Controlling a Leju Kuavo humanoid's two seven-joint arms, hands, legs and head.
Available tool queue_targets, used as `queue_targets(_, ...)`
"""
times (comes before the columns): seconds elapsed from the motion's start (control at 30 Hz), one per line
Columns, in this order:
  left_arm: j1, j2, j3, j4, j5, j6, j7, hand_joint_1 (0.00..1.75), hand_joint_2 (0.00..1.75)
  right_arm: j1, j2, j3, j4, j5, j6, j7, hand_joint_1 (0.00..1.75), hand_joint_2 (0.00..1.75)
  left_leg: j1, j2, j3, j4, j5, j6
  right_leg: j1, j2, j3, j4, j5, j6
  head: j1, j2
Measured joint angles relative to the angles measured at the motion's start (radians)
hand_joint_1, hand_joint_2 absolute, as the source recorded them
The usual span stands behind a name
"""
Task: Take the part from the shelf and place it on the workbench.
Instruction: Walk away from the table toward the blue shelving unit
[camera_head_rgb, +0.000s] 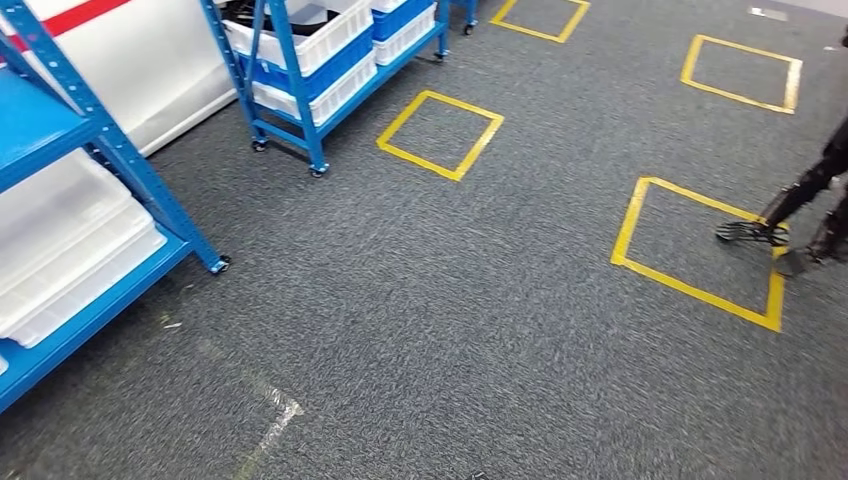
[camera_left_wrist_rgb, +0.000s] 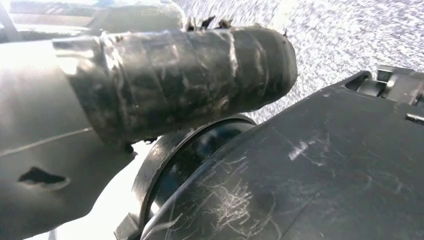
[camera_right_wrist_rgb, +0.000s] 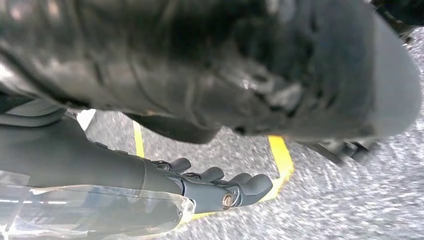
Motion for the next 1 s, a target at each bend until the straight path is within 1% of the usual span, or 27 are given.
queue_targets(0.03,0.000,0.000,0.000,0.000,0.010,0.005,0.001,0.00,0.00,-0.001,0.000,0.003,0.000,0.003,0.006,0.000,0.00,0.00,-0.001,-0.009,-0.002,0.005,-0.002,-0.004,-0.003,0.025,0.021,-0.053,0.020,0.000,0.000,0.000)
queue_targets(0.1,-0.001,0.000,0.002,0.000,0.033,0.013,0.008,0.00,0.00,-0.003,0.001,0.014,0.000,0.013,0.018,0.000,0.00,0.00,-0.002,-0.027,-0.010,0.011,-0.004,-0.015,-0.006,0.061,0.043,-0.114,0.038,-0.003,0.001,0.000)
queue_targets(0.13,-0.001,0.000,0.003,0.000,0.043,0.014,0.014,0.00,0.00,-0.002,0.002,0.019,0.000,0.017,0.023,0.001,0.00,0.00,-0.003,-0.037,-0.013,0.011,-0.003,-0.020,-0.005,0.064,0.045,-0.118,0.035,-0.007,0.000,0.000)
queue_targets(0.17,0.001,0.000,0.005,0.000,0.049,0.012,0.022,0.00,0.00,-0.001,0.004,0.023,0.000,0.018,0.025,0.001,0.00,0.00,-0.002,-0.046,-0.016,0.007,0.000,-0.026,-0.003,0.052,0.047,-0.117,0.036,-0.013,0.000,0.000)
queue_targets(0.2,0.002,0.000,0.006,0.000,0.052,0.009,0.030,0.00,0.00,0.000,0.006,0.026,0.000,0.018,0.025,0.002,0.00,0.00,-0.001,-0.047,-0.019,0.006,0.001,-0.031,-0.004,0.040,0.049,-0.118,0.038,-0.020,0.000,0.000)
queue_targets(0.23,0.004,-0.001,0.006,0.000,0.052,0.005,0.036,0.00,0.00,0.000,0.008,0.028,0.000,0.016,0.024,0.003,0.00,0.00,-0.003,-0.031,-0.025,0.013,-0.004,-0.035,-0.004,0.029,0.052,-0.121,0.040,-0.026,-0.001,0.000)
queue_targets(0.27,0.005,-0.002,0.007,0.000,0.051,0.001,0.040,0.00,0.00,-0.001,0.011,0.030,0.000,0.014,0.023,0.004,0.00,0.00,-0.004,-0.002,-0.037,0.039,-0.020,-0.039,-0.004,0.016,0.052,-0.123,0.041,-0.033,-0.005,0.000)
queue_targets(0.3,0.005,-0.002,0.007,0.000,0.047,-0.004,0.043,0.00,0.00,-0.003,0.014,0.032,-0.001,0.012,0.021,0.004,0.00,0.00,-0.006,0.034,-0.057,0.084,-0.048,-0.042,-0.003,0.003,0.052,-0.126,0.042,-0.039,-0.009,0.000)
queue_targets(0.33,0.004,-0.004,0.007,0.000,0.042,-0.009,0.044,0.00,0.00,-0.004,0.015,0.034,-0.001,0.009,0.019,0.004,0.00,0.00,-0.008,0.065,-0.086,0.146,-0.082,-0.043,0.001,-0.012,0.052,-0.126,0.042,-0.042,-0.014,0.000)
queue_targets(0.37,0.003,-0.006,0.007,0.000,0.035,-0.013,0.044,0.00,0.00,-0.004,0.017,0.036,-0.001,0.005,0.016,0.004,0.00,0.00,-0.007,0.080,-0.118,0.215,-0.115,-0.044,0.006,-0.028,0.052,-0.126,0.040,-0.045,-0.016,0.000)
queue_targets(0.4,0.003,-0.008,0.007,0.000,0.025,-0.018,0.043,0.00,0.00,-0.003,0.017,0.038,-0.001,-0.002,0.012,0.002,0.00,0.00,-0.007,0.086,-0.142,0.268,-0.135,-0.042,0.011,-0.044,0.053,-0.126,0.039,-0.047,-0.016,0.000)
queue_targets(0.43,0.003,-0.011,0.007,0.000,0.014,-0.022,0.041,0.00,0.00,-0.002,0.017,0.039,-0.001,-0.011,0.007,0.001,0.00,0.00,-0.008,0.087,-0.151,0.291,-0.137,-0.039,0.015,-0.060,0.053,-0.126,0.037,-0.049,-0.016,0.000)
queue_targets(0.47,0.003,-0.012,0.007,0.000,0.001,-0.026,0.038,0.00,0.00,-0.001,0.017,0.039,0.000,-0.024,0.000,-0.001,0.00,0.00,-0.009,0.088,-0.139,0.273,-0.120,-0.034,0.020,-0.075,0.054,-0.125,0.036,-0.051,-0.016,0.000)
queue_targets(0.5,0.003,-0.013,0.007,0.000,-0.014,-0.030,0.034,0.00,0.00,-0.001,0.017,0.039,0.000,-0.038,-0.007,-0.004,0.00,0.00,-0.013,0.094,-0.107,0.218,-0.088,-0.026,0.024,-0.087,0.057,-0.126,0.034,-0.053,-0.017,0.000)
queue_targets(0.57,0.001,-0.013,0.005,0.000,-0.044,-0.039,0.023,0.00,0.00,-0.004,0.017,0.039,-0.001,-0.071,-0.022,-0.013,0.00,0.00,-0.027,0.135,-0.030,0.079,-0.037,-0.003,0.030,-0.108,0.063,-0.128,0.031,-0.053,-0.015,0.000)
queue_targets(0.6,-0.001,-0.013,0.004,0.000,-0.058,-0.042,0.017,0.00,0.00,-0.006,0.017,0.039,-0.001,-0.088,-0.028,-0.017,0.00,0.00,-0.035,0.153,-0.007,0.033,-0.026,0.006,0.030,-0.116,0.066,-0.129,0.030,-0.052,-0.014,0.000)
queue_targets(0.63,-0.002,-0.013,0.002,0.000,-0.071,-0.046,0.010,0.00,0.00,-0.010,0.017,0.039,-0.001,-0.107,-0.032,-0.020,0.00,0.00,-0.041,0.163,0.003,0.011,-0.023,0.013,0.030,-0.124,0.068,-0.131,0.029,-0.049,-0.013,0.000)
queue_targets(0.7,-0.003,-0.012,-0.002,0.001,-0.094,-0.053,-0.002,0.00,0.00,-0.023,0.016,0.039,-0.001,-0.147,-0.031,-0.017,0.00,0.00,-0.041,0.146,0.008,-0.003,-0.015,0.017,0.028,-0.136,0.071,-0.134,0.028,-0.042,-0.014,0.000)
queue_targets(0.73,-0.003,-0.011,-0.004,0.001,-0.105,-0.057,-0.007,0.00,0.00,-0.032,0.013,0.039,-0.001,-0.166,-0.025,-0.013,0.00,0.00,-0.037,0.135,0.015,-0.013,-0.008,0.018,0.027,-0.122,0.071,-0.130,0.024,-0.036,-0.013,0.000)
queue_targets(0.77,-0.004,-0.010,-0.006,0.001,-0.115,-0.061,-0.013,0.00,0.00,-0.043,0.008,0.039,-0.001,-0.182,-0.017,-0.007,0.00,0.00,-0.031,0.124,0.021,-0.024,-0.001,0.019,0.026,-0.097,0.065,-0.113,0.011,-0.030,-0.012,0.000)
queue_targets(0.8,-0.006,-0.010,-0.009,0.001,-0.123,-0.064,-0.020,0.00,0.00,-0.054,0.000,0.039,-0.002,-0.195,-0.005,0.000,0.00,0.00,-0.024,0.113,0.027,-0.033,0.006,0.021,0.023,-0.066,0.050,-0.076,-0.012,-0.023,-0.011,0.000)
queue_targets(0.83,-0.008,-0.010,-0.012,0.001,-0.130,-0.066,-0.026,0.00,0.00,-0.064,-0.010,0.039,-0.001,-0.204,0.008,0.007,0.00,0.00,-0.022,0.102,0.027,-0.036,0.008,0.021,0.018,-0.037,0.025,-0.020,-0.041,-0.017,-0.009,0.000)
queue_targets(0.87,-0.010,-0.010,-0.015,0.001,-0.135,-0.068,-0.032,0.00,0.00,-0.074,-0.020,0.039,-0.001,-0.211,0.019,0.013,0.00,0.00,-0.020,0.089,0.025,-0.035,0.010,0.023,0.014,-0.023,-0.005,0.044,-0.069,-0.012,-0.008,0.000)
queue_targets(0.9,-0.011,-0.010,-0.019,0.001,-0.139,-0.070,-0.037,0.00,0.00,-0.081,-0.031,0.039,-0.001,-0.216,0.028,0.018,0.00,0.00,-0.018,0.074,0.025,-0.034,0.010,0.022,0.009,-0.019,-0.030,0.097,-0.084,-0.006,-0.008,0.000)
queue_targets(0.93,-0.011,-0.011,-0.023,0.001,-0.142,-0.071,-0.039,0.00,0.00,-0.087,-0.039,0.039,-0.001,-0.219,0.034,0.022,0.00,0.00,-0.015,0.058,0.024,-0.031,0.009,0.020,0.004,-0.018,-0.043,0.120,-0.080,0.000,-0.008,0.000)
queue_targets(0.97,-0.010,-0.010,-0.027,0.001,-0.144,-0.072,-0.042,0.00,0.00,-0.093,-0.047,0.039,-0.001,-0.223,0.036,0.023,0.00,0.00,-0.012,0.042,0.024,-0.026,0.007,0.017,-0.001,-0.017,-0.038,0.103,-0.056,0.005,-0.008,0.000)
queue_targets(1.0,-0.010,-0.010,-0.030,0.001,-0.147,-0.072,-0.044,0.00,0.00,-0.098,-0.055,0.039,-0.001,-0.227,0.036,0.024,0.00,0.00,-0.008,0.026,0.023,-0.018,0.003,0.012,-0.007,-0.011,-0.017,0.052,-0.018,0.011,-0.007,0.000)
